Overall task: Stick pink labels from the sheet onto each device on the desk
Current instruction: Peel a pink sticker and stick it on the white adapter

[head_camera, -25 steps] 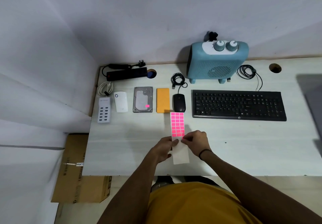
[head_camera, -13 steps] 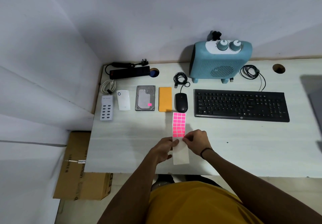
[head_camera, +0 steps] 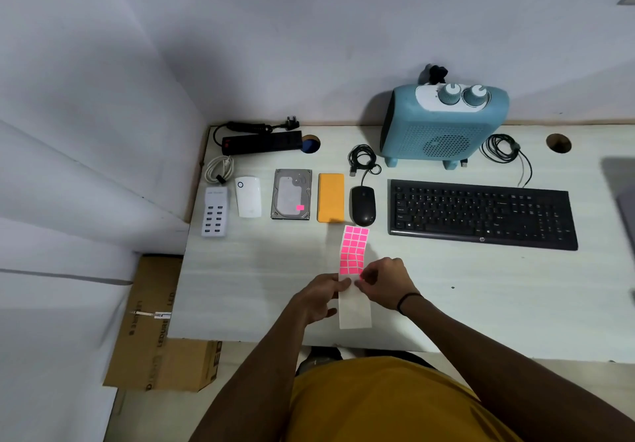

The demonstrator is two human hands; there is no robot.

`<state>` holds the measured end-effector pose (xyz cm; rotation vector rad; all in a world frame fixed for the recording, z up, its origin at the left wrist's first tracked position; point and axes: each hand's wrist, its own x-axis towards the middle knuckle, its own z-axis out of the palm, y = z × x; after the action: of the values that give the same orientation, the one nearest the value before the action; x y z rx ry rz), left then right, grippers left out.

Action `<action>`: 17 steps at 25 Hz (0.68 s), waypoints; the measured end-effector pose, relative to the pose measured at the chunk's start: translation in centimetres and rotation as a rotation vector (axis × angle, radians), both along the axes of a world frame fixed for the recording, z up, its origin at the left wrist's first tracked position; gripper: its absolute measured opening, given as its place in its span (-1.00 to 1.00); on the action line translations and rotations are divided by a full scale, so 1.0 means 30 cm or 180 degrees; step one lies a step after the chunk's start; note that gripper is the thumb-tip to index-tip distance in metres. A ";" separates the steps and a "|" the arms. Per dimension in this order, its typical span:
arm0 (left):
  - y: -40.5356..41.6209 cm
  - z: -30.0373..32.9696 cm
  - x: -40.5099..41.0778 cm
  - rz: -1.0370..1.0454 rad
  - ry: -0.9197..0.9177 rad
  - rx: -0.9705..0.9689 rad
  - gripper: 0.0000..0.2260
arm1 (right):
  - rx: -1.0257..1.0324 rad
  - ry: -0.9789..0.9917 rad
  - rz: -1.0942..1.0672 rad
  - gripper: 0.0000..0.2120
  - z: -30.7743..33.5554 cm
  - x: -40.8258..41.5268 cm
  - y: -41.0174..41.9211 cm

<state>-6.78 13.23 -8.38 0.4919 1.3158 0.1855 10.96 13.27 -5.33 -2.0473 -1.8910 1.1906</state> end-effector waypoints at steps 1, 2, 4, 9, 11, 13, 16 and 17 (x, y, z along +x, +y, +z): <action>0.001 -0.001 -0.002 -0.0014 -0.0004 0.0013 -0.85 | 0.0004 -0.0016 0.0069 -0.80 0.000 0.001 0.001; 0.002 -0.001 -0.002 -0.0029 -0.0009 0.0033 -0.87 | 0.0010 -0.0045 0.0126 -0.79 0.001 0.001 0.002; 0.005 0.006 0.002 -0.0052 -0.0016 0.0069 -0.89 | 0.0073 -0.0107 0.0205 -0.81 0.002 -0.001 0.003; 0.003 -0.003 0.007 -0.0064 0.0030 0.0077 -0.85 | 0.0126 -0.0211 0.0192 -0.86 -0.004 -0.005 0.010; 0.002 -0.015 0.018 -0.0014 0.0207 0.0160 -0.81 | 0.0011 -0.0072 -0.0359 -0.89 -0.008 0.003 0.010; 0.003 -0.033 0.029 -0.0073 0.0480 0.0350 -0.78 | -0.0260 0.0329 -0.1178 -0.93 -0.020 0.023 0.005; -0.001 -0.079 0.019 -0.0419 0.0935 0.0642 -0.71 | -0.0706 0.0955 -0.2055 -0.94 -0.042 0.054 -0.007; -0.009 -0.091 0.006 -0.0548 0.1083 0.0708 -0.69 | -0.0863 0.1217 -0.2257 -0.97 -0.046 0.054 -0.011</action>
<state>-6.60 12.96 -11.12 0.8506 1.5836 0.1074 12.57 12.94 -6.70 -2.1197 -0.7603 1.5147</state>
